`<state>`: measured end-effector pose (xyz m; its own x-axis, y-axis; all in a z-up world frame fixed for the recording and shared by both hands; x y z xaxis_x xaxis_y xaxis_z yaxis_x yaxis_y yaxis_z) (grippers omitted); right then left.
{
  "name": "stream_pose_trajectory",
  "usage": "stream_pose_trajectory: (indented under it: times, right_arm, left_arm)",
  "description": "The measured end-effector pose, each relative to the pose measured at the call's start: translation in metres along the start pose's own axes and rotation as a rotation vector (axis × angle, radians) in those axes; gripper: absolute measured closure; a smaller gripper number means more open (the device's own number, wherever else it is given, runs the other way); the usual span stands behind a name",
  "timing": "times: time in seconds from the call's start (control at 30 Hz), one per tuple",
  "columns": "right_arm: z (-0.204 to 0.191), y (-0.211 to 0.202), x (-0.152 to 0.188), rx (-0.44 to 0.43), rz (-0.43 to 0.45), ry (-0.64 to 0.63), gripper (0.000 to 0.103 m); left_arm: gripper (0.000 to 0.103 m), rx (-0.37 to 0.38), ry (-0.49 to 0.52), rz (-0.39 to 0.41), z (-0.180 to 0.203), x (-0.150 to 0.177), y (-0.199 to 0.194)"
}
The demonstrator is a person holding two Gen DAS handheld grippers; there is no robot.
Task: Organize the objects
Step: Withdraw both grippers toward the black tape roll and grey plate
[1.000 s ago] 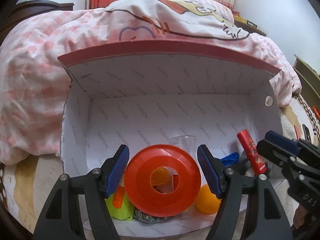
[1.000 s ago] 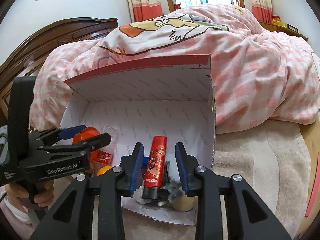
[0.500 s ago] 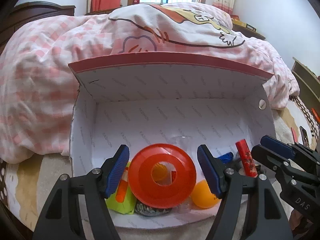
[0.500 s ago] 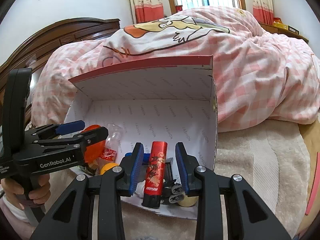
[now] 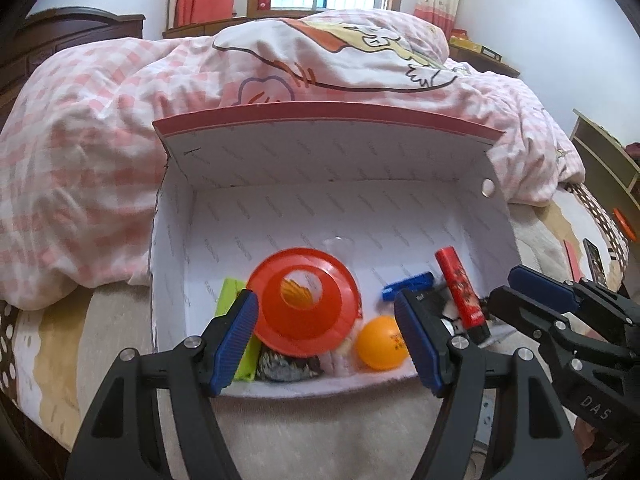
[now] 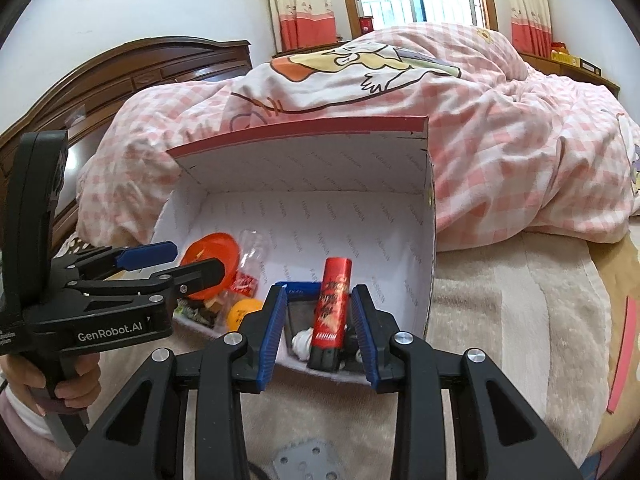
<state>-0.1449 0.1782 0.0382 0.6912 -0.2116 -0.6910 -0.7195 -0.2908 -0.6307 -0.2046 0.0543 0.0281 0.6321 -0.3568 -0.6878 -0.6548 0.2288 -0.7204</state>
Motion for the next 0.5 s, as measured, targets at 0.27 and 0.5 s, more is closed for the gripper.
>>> stream_pose_trajectory:
  times: [0.27, 0.5]
  right_arm:
    - [-0.002, -0.017, 0.013, -0.010, 0.010, 0.004, 0.068]
    - [0.001, -0.038, 0.026, -0.003, 0.026, 0.003, 0.068]
  left_arm:
    - [0.032, 0.021, 0.002, 0.015, 0.013, 0.010, -0.021]
    - [0.032, 0.051, 0.025, 0.033, 0.031, 0.023, -0.042]
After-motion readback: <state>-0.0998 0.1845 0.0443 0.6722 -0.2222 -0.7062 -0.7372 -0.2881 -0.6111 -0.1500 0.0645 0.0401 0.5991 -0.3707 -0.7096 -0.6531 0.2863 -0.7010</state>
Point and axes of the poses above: each gripper's, at about its wrist camera, not at the fingertips, and y roughly the way its jaws point, z to its right, x to its underside, the point moved 7 cm from there along y, roughly the way its jaws point, and after that the axes turned 15 degrees about y, right-handed, at the moved point
